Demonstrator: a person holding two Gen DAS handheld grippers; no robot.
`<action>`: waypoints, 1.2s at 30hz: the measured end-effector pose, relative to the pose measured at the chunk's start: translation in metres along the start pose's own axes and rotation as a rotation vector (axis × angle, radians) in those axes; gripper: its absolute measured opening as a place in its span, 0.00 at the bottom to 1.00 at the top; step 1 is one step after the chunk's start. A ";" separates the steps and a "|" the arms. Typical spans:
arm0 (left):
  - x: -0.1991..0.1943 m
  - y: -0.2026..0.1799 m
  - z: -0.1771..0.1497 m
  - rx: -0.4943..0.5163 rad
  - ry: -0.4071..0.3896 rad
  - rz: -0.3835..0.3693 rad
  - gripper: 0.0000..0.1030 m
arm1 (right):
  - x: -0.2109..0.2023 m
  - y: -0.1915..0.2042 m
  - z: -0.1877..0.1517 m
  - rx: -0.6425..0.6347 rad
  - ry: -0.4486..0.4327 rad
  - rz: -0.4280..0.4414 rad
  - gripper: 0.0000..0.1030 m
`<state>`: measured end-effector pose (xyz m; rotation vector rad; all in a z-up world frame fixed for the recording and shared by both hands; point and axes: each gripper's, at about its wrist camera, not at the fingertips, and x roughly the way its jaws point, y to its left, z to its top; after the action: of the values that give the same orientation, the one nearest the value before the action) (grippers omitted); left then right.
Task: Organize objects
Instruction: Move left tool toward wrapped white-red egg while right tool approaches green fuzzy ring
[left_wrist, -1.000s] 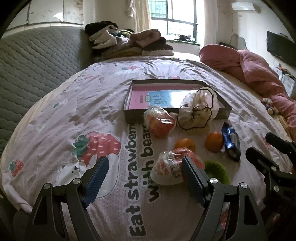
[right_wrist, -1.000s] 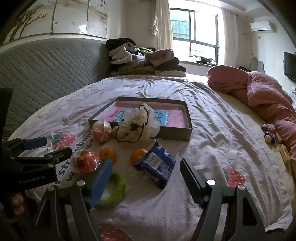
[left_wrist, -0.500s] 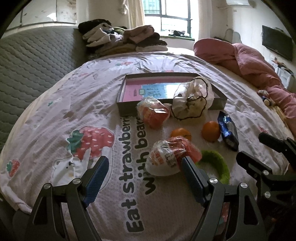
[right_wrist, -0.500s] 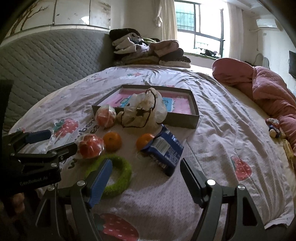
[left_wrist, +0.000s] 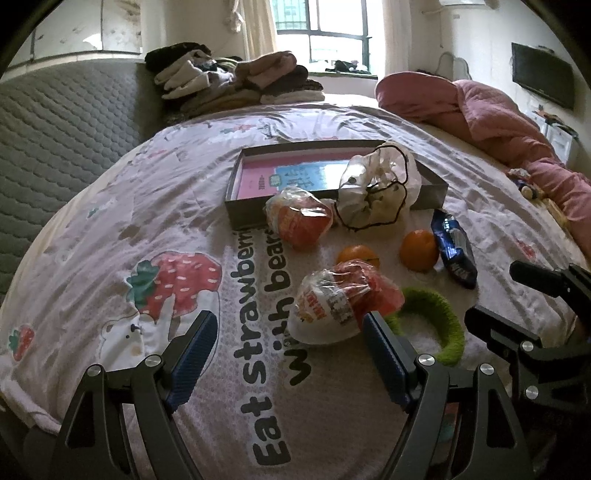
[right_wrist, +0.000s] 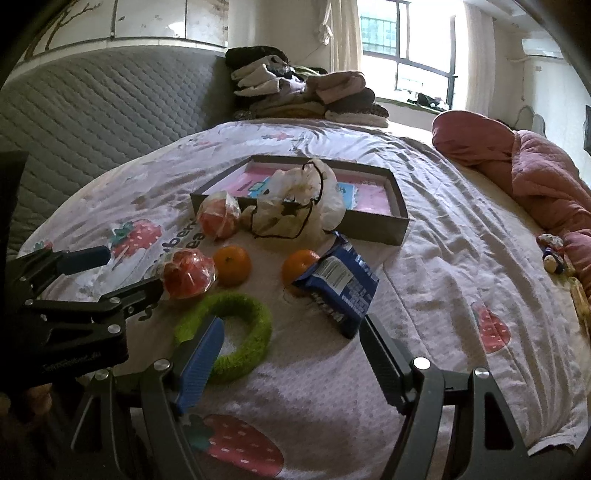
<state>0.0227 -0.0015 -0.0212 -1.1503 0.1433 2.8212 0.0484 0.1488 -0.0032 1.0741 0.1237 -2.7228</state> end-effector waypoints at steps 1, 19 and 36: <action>0.001 0.000 0.000 -0.002 0.002 -0.001 0.79 | 0.001 0.000 0.000 -0.001 0.005 0.002 0.73; 0.015 0.003 0.003 -0.002 0.000 -0.023 0.79 | 0.015 -0.001 -0.005 0.018 0.052 0.016 0.73; 0.014 0.003 0.004 -0.005 -0.005 -0.023 0.79 | 0.017 0.000 -0.005 0.025 0.049 0.022 0.73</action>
<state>0.0100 -0.0031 -0.0282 -1.1383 0.1222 2.8060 0.0395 0.1465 -0.0186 1.1432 0.0858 -2.6861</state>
